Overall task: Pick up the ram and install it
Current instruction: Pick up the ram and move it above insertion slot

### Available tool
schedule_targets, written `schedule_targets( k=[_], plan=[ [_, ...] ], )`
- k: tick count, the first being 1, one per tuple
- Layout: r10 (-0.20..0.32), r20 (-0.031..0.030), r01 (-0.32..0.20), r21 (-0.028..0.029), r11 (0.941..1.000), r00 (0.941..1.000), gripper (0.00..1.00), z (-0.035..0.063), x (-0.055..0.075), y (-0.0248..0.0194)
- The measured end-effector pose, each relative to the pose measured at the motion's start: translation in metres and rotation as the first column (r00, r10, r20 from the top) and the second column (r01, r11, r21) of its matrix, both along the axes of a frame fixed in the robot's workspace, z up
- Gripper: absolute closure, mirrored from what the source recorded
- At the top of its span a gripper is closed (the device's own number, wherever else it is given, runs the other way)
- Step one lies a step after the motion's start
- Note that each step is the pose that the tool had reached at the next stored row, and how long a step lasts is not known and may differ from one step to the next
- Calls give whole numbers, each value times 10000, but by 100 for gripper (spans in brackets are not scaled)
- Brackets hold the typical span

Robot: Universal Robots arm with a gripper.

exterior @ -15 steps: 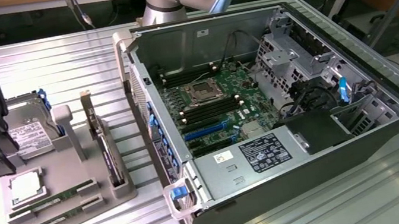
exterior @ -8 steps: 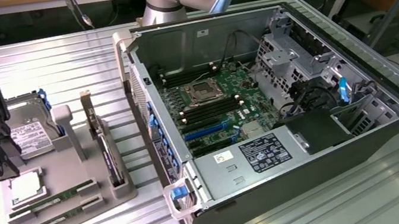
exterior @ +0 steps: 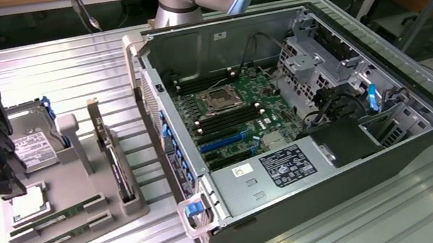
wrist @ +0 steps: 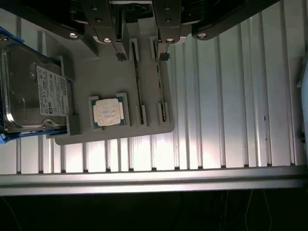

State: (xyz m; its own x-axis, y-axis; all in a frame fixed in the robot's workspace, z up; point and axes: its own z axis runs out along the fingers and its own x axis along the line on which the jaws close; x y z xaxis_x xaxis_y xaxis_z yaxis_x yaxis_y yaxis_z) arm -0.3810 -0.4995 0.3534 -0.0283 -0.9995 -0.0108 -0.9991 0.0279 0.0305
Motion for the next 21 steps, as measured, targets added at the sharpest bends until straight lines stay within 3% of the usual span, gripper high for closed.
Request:
schedule_targets(
  k=[4,11,21],
  plan=[
    [6,-2,-6,0,10000,10000,63,-107,1,-47],
    [5,-10,-5,0,10000,10000,63,-357,6,-88],
    [5,-34,-5,0,10000,10000,63,-616,22,-131]
  ],
)
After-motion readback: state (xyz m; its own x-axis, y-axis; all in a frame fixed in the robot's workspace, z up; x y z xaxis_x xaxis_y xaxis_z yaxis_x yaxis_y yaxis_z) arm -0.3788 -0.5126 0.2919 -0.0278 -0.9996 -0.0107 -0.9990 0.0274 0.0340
